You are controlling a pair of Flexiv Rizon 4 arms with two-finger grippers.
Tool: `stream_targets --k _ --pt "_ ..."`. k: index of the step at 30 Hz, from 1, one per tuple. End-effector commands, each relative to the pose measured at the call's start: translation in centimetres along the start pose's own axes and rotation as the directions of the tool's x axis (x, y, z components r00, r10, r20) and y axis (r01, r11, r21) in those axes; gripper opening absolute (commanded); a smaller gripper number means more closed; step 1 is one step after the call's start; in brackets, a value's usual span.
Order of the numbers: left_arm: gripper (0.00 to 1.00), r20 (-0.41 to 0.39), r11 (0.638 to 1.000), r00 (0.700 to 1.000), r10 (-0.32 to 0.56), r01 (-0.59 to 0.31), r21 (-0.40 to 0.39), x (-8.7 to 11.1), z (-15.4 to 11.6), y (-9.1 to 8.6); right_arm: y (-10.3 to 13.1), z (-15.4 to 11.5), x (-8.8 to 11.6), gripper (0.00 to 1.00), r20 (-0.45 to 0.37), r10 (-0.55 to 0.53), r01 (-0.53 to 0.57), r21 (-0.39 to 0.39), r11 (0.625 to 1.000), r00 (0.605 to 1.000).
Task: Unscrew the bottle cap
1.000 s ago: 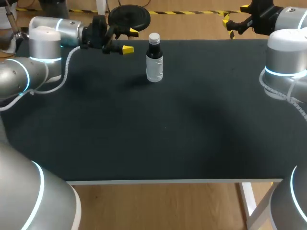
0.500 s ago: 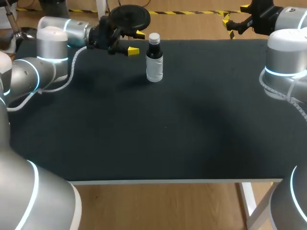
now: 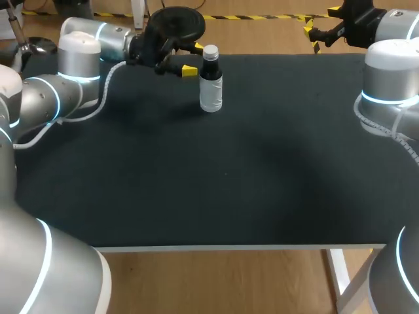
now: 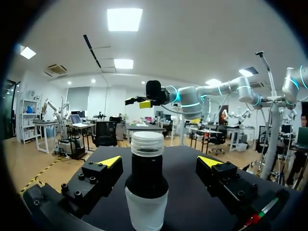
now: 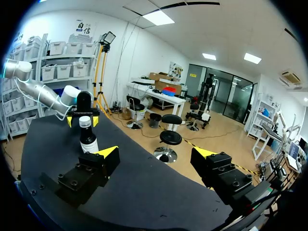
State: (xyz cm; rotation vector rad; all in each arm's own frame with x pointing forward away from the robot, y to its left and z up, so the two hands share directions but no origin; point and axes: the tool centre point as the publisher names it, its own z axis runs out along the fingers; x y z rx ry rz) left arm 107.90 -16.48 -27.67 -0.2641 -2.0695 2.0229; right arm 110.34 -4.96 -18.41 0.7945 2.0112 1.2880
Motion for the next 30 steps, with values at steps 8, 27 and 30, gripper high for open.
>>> stream_targets --k 8,27,30 --pt "1.0 -0.127 1.0 0.992 0.0 0.0 -0.005 -1.2 0.5 0.2 -0.1 0.0 0.0 1.0 -0.001 0.0 0.0 -0.002 1.0 1.0" --pt "1.0 -0.189 1.0 0.982 0.002 -0.002 0.0 -1.6 2.3 0.6 -0.1 0.0 0.0 1.0 -0.001 0.0 0.0 -0.002 1.0 1.0" --pt "1.0 -0.197 1.0 0.98 0.0 0.001 0.002 -1.6 2.4 0.6 -0.1 0.0 0.0 1.0 -0.001 0.0 0.0 -0.002 1.0 1.0"
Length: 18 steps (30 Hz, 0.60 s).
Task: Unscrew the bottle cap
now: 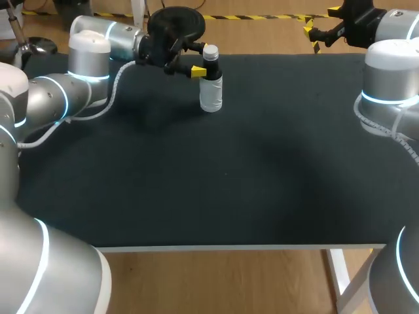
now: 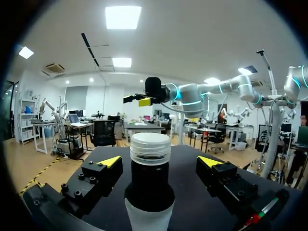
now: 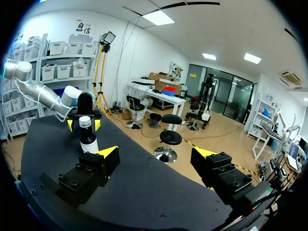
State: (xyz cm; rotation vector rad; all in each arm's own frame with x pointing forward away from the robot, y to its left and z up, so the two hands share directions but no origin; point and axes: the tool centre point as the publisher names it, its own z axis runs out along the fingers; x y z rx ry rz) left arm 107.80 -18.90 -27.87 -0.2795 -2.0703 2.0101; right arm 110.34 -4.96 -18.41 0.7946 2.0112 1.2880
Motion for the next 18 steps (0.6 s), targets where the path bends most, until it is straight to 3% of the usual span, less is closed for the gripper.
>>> stream_targets --k 1,18 --pt "1.0 -0.187 1.0 0.982 -0.001 0.003 0.01 -1.0 0.1 0.5 -0.1 0.0 0.0 1.0 -0.001 0.0 0.0 -0.002 1.0 1.0" --pt "1.0 -0.223 1.0 0.975 -0.002 0.003 0.003 -1.1 1.2 0.6 -0.1 0.0 0.0 1.0 -0.001 0.0 0.0 -0.002 1.0 1.0"
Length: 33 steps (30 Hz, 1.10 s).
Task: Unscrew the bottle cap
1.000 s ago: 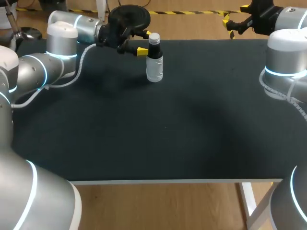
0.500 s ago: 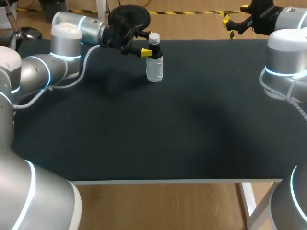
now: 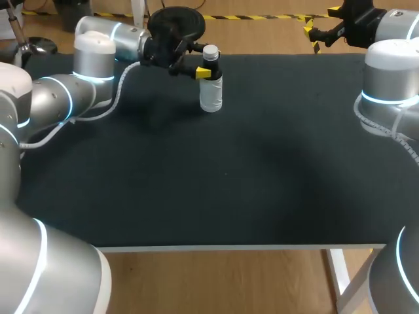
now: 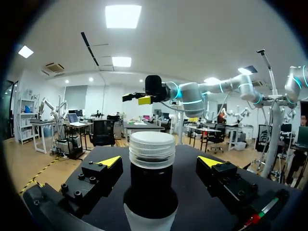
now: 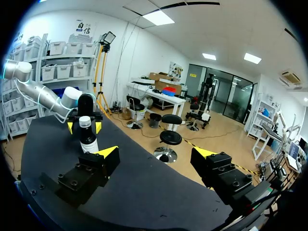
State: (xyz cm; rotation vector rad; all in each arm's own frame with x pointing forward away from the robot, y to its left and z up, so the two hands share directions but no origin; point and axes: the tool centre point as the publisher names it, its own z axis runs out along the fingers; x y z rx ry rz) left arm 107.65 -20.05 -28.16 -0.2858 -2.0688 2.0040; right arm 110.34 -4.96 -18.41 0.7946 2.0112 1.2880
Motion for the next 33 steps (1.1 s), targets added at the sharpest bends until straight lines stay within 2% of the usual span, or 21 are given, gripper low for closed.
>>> stream_targets --k 1,4,6,8,10,11,12,13,15,33 --pt "1.0 -0.218 1.0 0.976 -0.001 0.002 0.005 -0.93 0.03 0.37 -0.05 0.01 -0.04 1.0 -0.001 0.0 0.0 -0.002 1.0 1.0" --pt "1.0 -0.22 1.0 0.975 0.0 0.001 0.005 -0.95 0.2 0.38 -0.05 0.01 -0.04 1.0 -0.001 0.0 0.0 -0.002 1.0 1.0" --pt "0.75 -0.221 1.0 0.975 0.0 0.001 0.004 -0.97 0.3 0.38 -0.05 0.01 -0.04 1.0 -0.001 0.0 0.0 -0.002 1.0 1.0" --pt "0.69 -0.221 1.0 0.975 -0.002 0.003 0.003 -0.98 0.36 0.39 -0.05 0.01 -0.04 1.0 -0.001 0.0 0.0 -0.002 1.0 1.0" --pt "0.49 -0.22 1.0 0.975 -0.002 0.003 0.005 -0.99 0.38 0.39 -0.05 0.01 -0.04 1.0 -0.001 0.0 0.0 -0.002 1.0 1.0" --pt "0.47 -0.22 1.0 0.975 -0.001 0.003 0.006 -1.01 0.39 0.39 -0.05 0.01 -0.04 1.0 -0.001 0.0 0.0 -0.002 1.0 1.0" --pt "0.37 -0.22 1.0 0.975 -0.001 0.002 0.006 -1.02 0.4 0.39 -0.05 0.01 -0.04 1.0 -0.001 0.0 0.0 -0.002 1.0 1.0" --pt "0.2 -0.22 1.0 0.975 0.0 0.002 0.006 -1.05 0.44 0.39 -0.05 0.01 -0.04 1.0 -0.001 0.0 0.0 -0.002 1.0 1.0" --pt "0.0 -0.22 1.0 0.975 0.0 0.001 0.006 -1.08 0.49 0.39 -0.05 0.01 -0.04 1.0 -0.001 0.0 0.0 -0.002 1.0 1.0" --pt "0.0 -0.207 1.0 0.978 0.001 0.003 0.02 -1.13 0.06 0.43 -0.05 0.01 -0.04 1.0 -0.001 0.0 0.0 -0.002 1.0 1.0"
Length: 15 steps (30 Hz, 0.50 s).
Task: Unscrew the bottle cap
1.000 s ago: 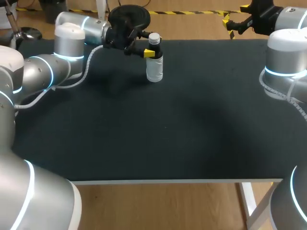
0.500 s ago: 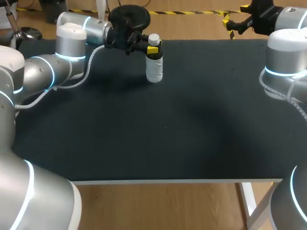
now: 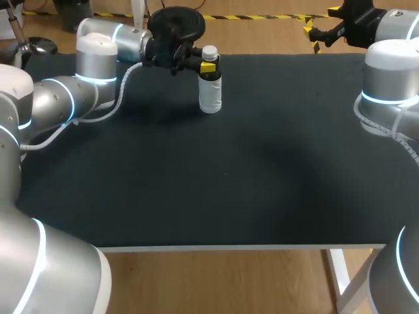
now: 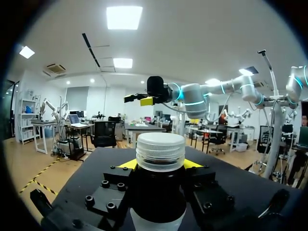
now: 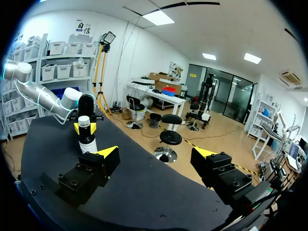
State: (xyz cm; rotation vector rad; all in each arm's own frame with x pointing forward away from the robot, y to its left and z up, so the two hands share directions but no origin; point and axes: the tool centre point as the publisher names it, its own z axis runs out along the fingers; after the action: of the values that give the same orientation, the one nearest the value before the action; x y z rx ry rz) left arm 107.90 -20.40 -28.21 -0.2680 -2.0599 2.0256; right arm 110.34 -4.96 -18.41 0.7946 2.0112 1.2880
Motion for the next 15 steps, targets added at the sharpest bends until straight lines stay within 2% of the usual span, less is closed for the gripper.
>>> stream_targets --k 1,15 --pt "0.0 -0.221 1.0 0.975 -0.002 0.003 0.003 -0.78 -0.19 0.39 -0.05 0.0 -0.04 1.0 -0.001 0.0 0.0 -0.002 1.0 1.0" --pt "0.0 -0.219 1.0 0.976 -0.017 0.015 -0.011 -0.84 -0.13 0.36 -0.05 0.0 -0.04 1.0 -0.001 0.0 0.0 -0.002 1.0 1.0"
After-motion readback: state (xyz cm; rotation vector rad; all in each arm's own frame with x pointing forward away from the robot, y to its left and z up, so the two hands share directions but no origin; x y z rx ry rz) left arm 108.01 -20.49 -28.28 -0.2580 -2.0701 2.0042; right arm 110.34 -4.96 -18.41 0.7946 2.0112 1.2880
